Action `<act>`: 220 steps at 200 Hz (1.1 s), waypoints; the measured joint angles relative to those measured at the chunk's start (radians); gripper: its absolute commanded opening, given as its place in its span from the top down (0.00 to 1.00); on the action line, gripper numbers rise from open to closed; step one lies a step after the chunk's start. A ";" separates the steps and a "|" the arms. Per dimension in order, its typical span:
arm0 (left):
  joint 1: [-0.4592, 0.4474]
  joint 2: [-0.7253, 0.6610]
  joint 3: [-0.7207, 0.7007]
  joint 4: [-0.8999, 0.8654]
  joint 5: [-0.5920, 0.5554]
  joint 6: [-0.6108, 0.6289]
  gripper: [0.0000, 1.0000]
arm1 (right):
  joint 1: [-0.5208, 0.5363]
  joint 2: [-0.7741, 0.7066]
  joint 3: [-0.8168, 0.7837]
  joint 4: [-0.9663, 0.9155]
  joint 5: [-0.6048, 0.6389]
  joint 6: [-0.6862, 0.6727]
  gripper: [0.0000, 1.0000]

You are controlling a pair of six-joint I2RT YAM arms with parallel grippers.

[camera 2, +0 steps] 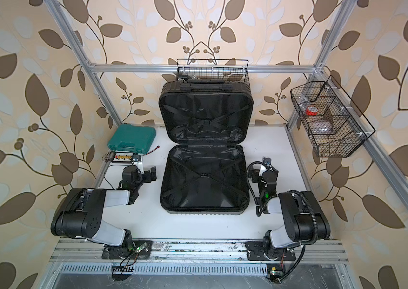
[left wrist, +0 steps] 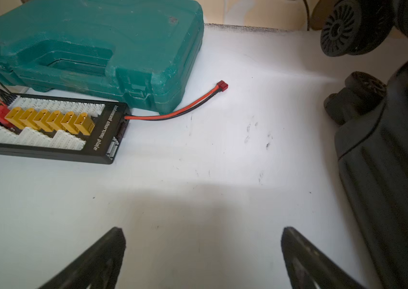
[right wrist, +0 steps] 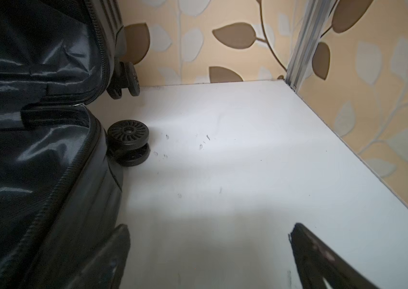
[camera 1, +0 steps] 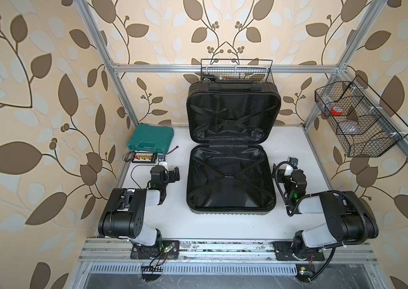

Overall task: Close the suitcase zippers
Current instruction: Close the suitcase at the center of the board.

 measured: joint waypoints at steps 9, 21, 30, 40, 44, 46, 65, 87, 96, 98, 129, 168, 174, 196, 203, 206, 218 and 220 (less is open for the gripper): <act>0.000 0.000 0.000 0.000 0.000 0.000 0.01 | 0.000 0.000 0.000 0.000 0.000 0.000 0.00; 0.000 0.000 0.000 0.000 0.000 0.000 0.01 | 0.000 0.000 0.000 0.000 0.000 0.000 0.00; 0.000 0.000 0.000 0.000 0.000 0.000 0.01 | 0.000 0.000 0.000 0.000 0.000 0.000 0.00; 0.000 0.000 0.000 0.000 0.000 0.000 0.01 | 0.000 0.000 0.000 0.000 0.000 0.000 0.00; 0.000 0.000 0.000 0.000 0.000 0.000 0.01 | 0.000 0.000 0.000 0.000 0.000 0.000 0.00; 0.000 0.000 0.000 0.000 0.000 0.000 0.01 | 0.000 0.000 0.000 0.000 0.000 0.000 0.00; 0.000 0.000 0.000 0.000 0.000 0.000 0.01 | 0.000 0.000 0.000 0.000 0.000 0.000 0.00; 0.000 0.000 0.000 0.000 0.000 0.000 0.01 | 0.000 0.000 0.000 0.000 0.000 0.000 0.00; 0.000 0.000 0.000 0.000 0.000 0.000 0.01 | 0.000 0.000 0.000 0.000 0.000 0.000 0.00; 0.000 0.000 0.000 0.000 0.000 0.000 0.01 | 0.000 0.000 0.000 0.000 0.000 0.000 0.00; 0.000 0.000 0.000 0.000 -0.002 0.000 0.01 | 0.000 0.000 0.000 0.000 0.000 0.000 0.00; -0.001 -0.117 0.063 -0.221 -0.129 -0.072 0.01 | 0.003 -0.064 0.031 -0.114 0.037 0.012 0.00; -0.001 -0.152 0.083 -0.266 -0.153 -0.098 0.01 | 0.004 -0.089 0.046 -0.148 0.051 0.021 0.00; -0.001 -0.280 0.173 -0.467 -0.199 -0.224 0.01 | 0.003 -0.171 0.092 -0.226 0.077 0.036 0.00; -0.001 -0.316 0.198 -0.526 -0.198 -0.269 0.01 | 0.003 -0.197 0.095 -0.241 0.078 0.039 0.00; -0.001 -0.335 0.208 -0.553 -0.191 -0.295 0.01 | 0.004 -0.207 0.095 -0.249 0.079 0.041 0.00; -0.001 -0.396 0.230 -0.631 -0.153 -0.368 0.02 | 0.003 -0.257 0.095 -0.286 0.079 0.047 0.00; -0.001 -0.407 0.232 -0.643 -0.140 -0.378 0.02 | 0.003 -0.265 0.095 -0.292 0.078 0.048 0.00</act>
